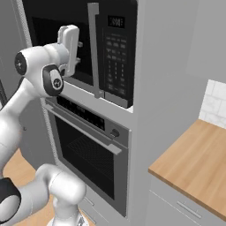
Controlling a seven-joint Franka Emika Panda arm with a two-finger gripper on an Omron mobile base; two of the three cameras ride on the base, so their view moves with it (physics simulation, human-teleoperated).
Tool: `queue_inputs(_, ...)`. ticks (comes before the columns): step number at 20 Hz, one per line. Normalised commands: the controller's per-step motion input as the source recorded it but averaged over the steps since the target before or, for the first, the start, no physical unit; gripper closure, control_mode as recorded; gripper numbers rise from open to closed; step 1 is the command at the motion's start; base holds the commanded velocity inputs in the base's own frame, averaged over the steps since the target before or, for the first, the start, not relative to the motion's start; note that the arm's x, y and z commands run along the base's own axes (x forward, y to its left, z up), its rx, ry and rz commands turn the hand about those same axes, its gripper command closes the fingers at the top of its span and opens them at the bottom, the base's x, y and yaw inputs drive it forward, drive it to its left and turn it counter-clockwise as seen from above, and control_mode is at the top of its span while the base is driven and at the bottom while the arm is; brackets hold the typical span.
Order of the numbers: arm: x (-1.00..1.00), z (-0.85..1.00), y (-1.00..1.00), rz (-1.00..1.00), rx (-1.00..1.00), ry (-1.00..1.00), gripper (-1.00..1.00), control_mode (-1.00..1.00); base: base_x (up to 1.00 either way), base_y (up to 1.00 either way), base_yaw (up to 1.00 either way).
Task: Open the microwave, place the bowl with waffle inside the microwave, then close the microwave door and turn it on.
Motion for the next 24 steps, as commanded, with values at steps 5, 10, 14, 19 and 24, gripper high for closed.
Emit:
queue_inputs(5, 0.84, -0.28, -0.14, 0.01, 0.01, 0.1, -1.0, -1.0, 0.0, 0.0, 0.0)
queue_inputs(10, -0.63, -0.03, 0.3, 0.02, 0.0, 0.03, -1.0, -1.0, 0.0, 0.0, 0.0)
queue_inputs(14, -0.97, 0.14, 0.49, 0.04, -0.07, 0.0, -1.0, -1.0, 0.0, 0.0, 0.0)
queue_inputs(19, -0.74, 0.12, 0.43, 0.01, -0.2, 0.16, 1.0, -1.0, 0.0, 0.0, 0.0)
queue_inputs(24, -0.48, 0.0, 0.1, 0.0, -0.29, 0.29, 1.0, -1.0, 0.0, 0.0, 0.0)
